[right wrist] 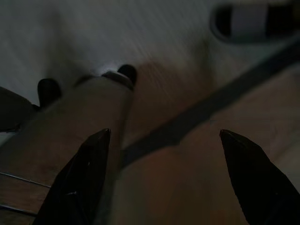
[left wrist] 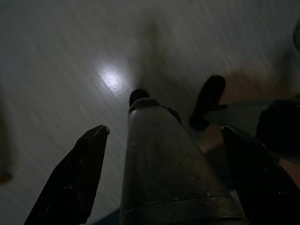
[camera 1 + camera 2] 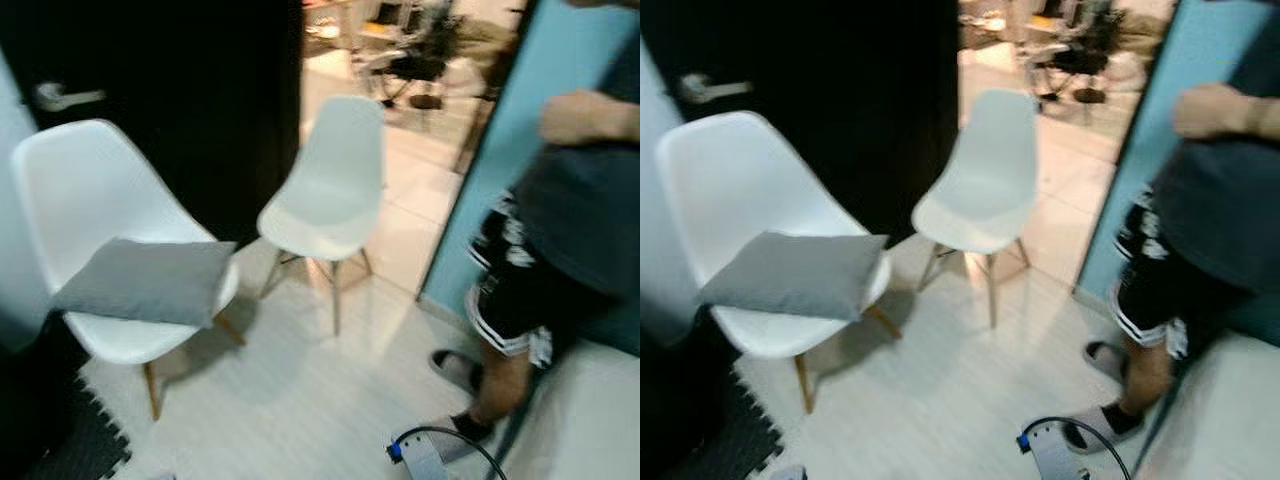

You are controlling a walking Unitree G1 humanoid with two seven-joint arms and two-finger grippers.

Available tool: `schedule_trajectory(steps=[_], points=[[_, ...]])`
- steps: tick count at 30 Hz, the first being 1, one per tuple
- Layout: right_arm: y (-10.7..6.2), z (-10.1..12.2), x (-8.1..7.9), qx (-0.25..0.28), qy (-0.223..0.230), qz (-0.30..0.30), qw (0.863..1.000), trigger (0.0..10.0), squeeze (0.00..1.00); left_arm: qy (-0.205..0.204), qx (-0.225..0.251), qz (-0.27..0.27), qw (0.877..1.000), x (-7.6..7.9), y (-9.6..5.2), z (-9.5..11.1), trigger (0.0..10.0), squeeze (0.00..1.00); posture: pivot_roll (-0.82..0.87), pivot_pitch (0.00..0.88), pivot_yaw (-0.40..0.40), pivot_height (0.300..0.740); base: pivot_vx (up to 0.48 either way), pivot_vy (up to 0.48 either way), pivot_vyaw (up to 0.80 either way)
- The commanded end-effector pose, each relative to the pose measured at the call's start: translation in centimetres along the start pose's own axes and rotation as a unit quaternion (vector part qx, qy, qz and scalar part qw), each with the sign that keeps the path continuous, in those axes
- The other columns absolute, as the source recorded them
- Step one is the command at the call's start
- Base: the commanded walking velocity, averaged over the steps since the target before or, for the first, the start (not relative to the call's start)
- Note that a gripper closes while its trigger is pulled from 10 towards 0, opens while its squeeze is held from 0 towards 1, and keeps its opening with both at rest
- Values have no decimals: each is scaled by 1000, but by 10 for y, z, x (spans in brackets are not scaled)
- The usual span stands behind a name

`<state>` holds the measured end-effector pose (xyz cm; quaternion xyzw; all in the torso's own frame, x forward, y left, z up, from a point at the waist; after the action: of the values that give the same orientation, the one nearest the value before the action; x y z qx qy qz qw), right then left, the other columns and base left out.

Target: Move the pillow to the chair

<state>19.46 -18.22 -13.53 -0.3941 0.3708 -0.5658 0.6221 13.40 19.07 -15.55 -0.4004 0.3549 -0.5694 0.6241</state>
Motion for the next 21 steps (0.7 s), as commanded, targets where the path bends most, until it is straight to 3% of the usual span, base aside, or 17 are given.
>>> schedule_trajectory(steps=[1,21], points=[[0,-1,-1,-4,-5,1,1000,10000,0,5,-21,-7,1000,5,-1,-11,10000,0,-33,17,-41,740,0,0,-725],[0,-3,-2,-10,-6,6,1000,10000,0,9,-22,-6,1000,6,-1,-12,10000,0,-35,23,-42,740,0,0,-725]])
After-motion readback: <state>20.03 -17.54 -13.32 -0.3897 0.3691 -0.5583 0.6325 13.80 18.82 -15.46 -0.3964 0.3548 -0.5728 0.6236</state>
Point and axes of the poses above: a point about 5 cm out from each wrist's last joint towards the gripper, its own y axis pointing out of the wrist towards the gripper, its own z axis along the axis of the wrist's last joint, x = y × z, the point moved 5 cm from there along y, pointing out of the wrist towards the gripper, and after that the axes turned 15 degrees about y, right-handed, at the moved point
